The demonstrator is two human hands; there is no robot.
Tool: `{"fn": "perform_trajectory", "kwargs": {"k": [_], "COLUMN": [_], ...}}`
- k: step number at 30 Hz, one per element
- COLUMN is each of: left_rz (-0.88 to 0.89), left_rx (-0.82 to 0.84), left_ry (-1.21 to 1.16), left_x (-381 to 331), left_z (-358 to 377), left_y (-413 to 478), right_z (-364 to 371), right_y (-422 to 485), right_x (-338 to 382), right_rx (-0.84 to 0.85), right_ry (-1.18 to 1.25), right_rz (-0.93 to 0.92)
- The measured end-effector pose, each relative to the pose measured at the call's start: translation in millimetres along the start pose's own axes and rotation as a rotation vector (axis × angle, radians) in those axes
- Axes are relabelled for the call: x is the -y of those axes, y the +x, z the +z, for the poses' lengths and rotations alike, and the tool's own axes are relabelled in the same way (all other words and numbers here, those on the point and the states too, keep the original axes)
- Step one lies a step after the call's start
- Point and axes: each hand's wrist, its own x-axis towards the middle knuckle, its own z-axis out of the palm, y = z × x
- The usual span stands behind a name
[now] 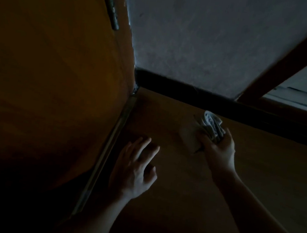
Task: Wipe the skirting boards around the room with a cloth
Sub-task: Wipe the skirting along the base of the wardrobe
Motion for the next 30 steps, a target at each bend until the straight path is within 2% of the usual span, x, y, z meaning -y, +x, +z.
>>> {"fn": "perform_trajectory", "kwargs": {"k": [4, 9, 11, 13, 17, 21, 27, 30], "left_rz": [-0.005, -0.018, -0.022, -0.031, -0.016, -0.028, -0.024, -0.021], "left_rx": [0.009, 0.011, 0.006, 0.002, -0.04, -0.047, -0.048, -0.04], "left_ry": [0.016, 0.034, 0.047, 0.052, 0.048, 0.059, 0.054, 0.056], "left_x": [-1.3, -3.3, -3.6, -3.2, -2.0, -1.4, -3.0, -3.3], "left_z": [-3.6, -3.8, -3.8, -3.4, -1.1, -0.3, -2.8, -4.2], "left_y": [-0.5, 0.7, 1.4, 1.4, -0.5, -0.9, -0.8, 0.8], "right_z": [26.9, 37.7, 37.7, 49.2, 108.2, 162.9, 166.6, 174.4], "right_y": [11.1, 19.9, 27.4, 31.3, 42.7, 62.0, 66.0, 66.7], "right_x": [-1.6, -8.8, -18.5, -20.4, 0.2, 28.3, 18.1, 23.1], "right_rx": [-0.039, 0.04, -0.005, -0.033, -0.037, -0.108, -0.247, -0.215], "right_ry": [-0.215, -0.483, -0.55, -0.472, -0.378, -0.439, -0.441, -0.435], "right_rz": [-0.195, -0.52, -0.483, -0.369, -0.452, -0.425, -0.352, -0.378]}}
